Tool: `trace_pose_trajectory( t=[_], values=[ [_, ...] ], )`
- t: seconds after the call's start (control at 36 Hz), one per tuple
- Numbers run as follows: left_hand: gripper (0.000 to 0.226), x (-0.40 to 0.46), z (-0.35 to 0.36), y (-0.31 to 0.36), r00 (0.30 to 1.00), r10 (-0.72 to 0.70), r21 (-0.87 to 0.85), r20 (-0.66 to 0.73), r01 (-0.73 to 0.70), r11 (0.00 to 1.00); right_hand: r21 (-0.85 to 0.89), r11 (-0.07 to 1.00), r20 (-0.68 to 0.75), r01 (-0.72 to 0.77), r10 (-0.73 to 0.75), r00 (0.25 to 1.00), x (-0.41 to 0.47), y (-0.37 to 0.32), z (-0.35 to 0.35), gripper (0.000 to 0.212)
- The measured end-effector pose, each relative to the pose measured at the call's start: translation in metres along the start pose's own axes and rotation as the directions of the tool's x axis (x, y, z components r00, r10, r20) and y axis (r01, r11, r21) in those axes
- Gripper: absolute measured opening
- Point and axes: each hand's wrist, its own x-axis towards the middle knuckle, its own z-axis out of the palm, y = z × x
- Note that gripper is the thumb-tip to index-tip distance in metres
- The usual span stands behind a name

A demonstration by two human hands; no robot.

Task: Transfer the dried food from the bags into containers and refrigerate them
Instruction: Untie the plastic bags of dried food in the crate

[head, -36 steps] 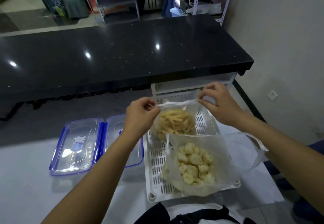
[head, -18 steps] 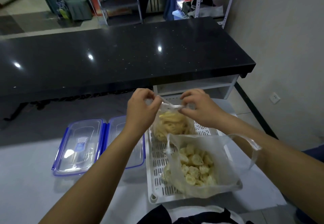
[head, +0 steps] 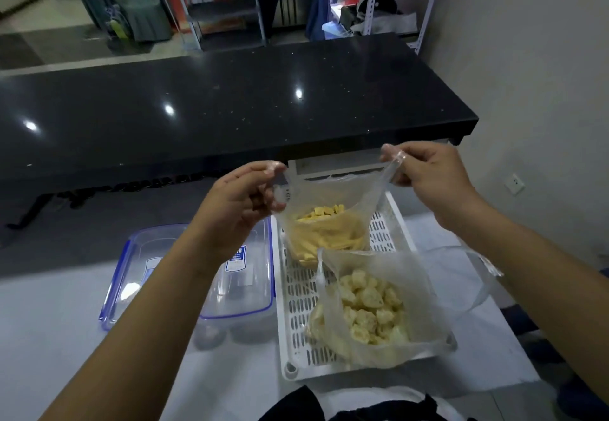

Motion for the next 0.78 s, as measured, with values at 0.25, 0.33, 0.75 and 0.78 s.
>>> trace_pose_trajectory(
  t=[0.25, 0.33, 0.75, 0.78],
  values=[
    [0.064, 0.004, 0.012, 0.012, 0.985, -0.120, -0.417, 0.122, 0.161, 0.895, 0.713, 0.494, 0.405, -0.498, 0.289, 0.867, 0.010, -0.030, -0.015, 0.038],
    [0.065, 0.006, 0.017, 0.018, 0.984, -0.046, -0.487, 0.172, 0.125, 0.864, 0.754, 0.465, 0.427, -0.465, 0.191, 0.884, 0.016, -0.042, -0.029, 0.052],
    [0.055, 0.047, 0.039, -0.006, 0.982, -0.166, -0.366, 0.094, 0.189, 0.911, 0.715, 0.551, 0.255, -0.429, 0.365, 0.895, 0.023, -0.020, -0.040, 0.057],
    [0.056, 0.048, 0.040, -0.004, 0.983, -0.153, -0.364, 0.104, 0.180, 0.914, 0.710, 0.560, 0.254, -0.427, 0.362, 0.897, 0.022, -0.021, -0.041, 0.057]
  ],
)
